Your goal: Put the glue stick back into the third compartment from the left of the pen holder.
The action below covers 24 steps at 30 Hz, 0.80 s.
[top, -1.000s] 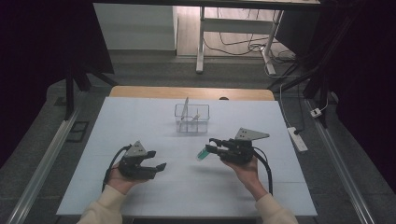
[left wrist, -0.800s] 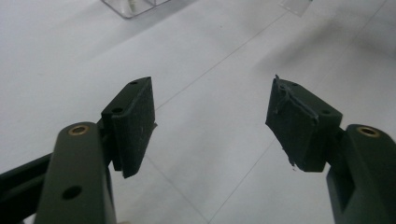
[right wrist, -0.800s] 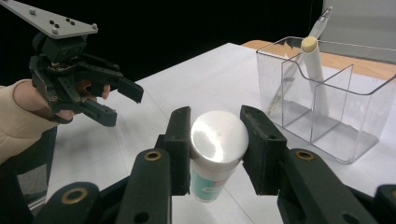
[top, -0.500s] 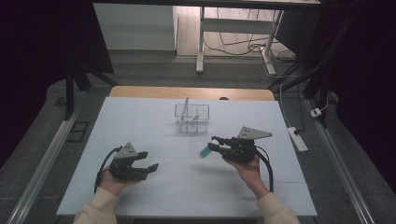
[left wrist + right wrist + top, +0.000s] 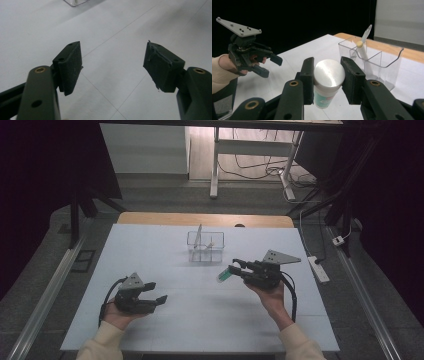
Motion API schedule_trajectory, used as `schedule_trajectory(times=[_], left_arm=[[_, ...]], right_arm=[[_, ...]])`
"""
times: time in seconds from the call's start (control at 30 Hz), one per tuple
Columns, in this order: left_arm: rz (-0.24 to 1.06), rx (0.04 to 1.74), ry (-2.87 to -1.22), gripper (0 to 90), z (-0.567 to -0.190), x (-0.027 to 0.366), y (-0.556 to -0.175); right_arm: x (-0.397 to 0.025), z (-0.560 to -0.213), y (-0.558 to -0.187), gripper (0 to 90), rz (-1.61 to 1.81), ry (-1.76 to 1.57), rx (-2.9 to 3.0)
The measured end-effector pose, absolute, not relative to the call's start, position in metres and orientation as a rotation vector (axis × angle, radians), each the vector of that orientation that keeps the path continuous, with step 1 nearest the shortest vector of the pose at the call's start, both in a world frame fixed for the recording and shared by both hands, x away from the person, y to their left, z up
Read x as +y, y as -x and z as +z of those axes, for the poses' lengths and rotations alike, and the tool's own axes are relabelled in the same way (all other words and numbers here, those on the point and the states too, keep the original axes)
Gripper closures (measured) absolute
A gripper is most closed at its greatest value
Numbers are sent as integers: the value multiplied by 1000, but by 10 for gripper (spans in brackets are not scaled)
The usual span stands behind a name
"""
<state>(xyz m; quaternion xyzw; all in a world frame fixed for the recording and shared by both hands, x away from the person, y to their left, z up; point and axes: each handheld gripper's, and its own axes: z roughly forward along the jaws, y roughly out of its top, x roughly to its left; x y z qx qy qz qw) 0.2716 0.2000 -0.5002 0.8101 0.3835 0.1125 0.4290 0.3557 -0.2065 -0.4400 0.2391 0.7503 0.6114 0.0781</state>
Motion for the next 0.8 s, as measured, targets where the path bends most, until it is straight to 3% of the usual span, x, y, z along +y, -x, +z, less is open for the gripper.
schedule_trajectory(times=[0.8], left_arm=[[259, 955, -2031, 291, -502, 200, -274]], right_arm=[[-212, -413, -372, 644, 1806, -741, 2185]])
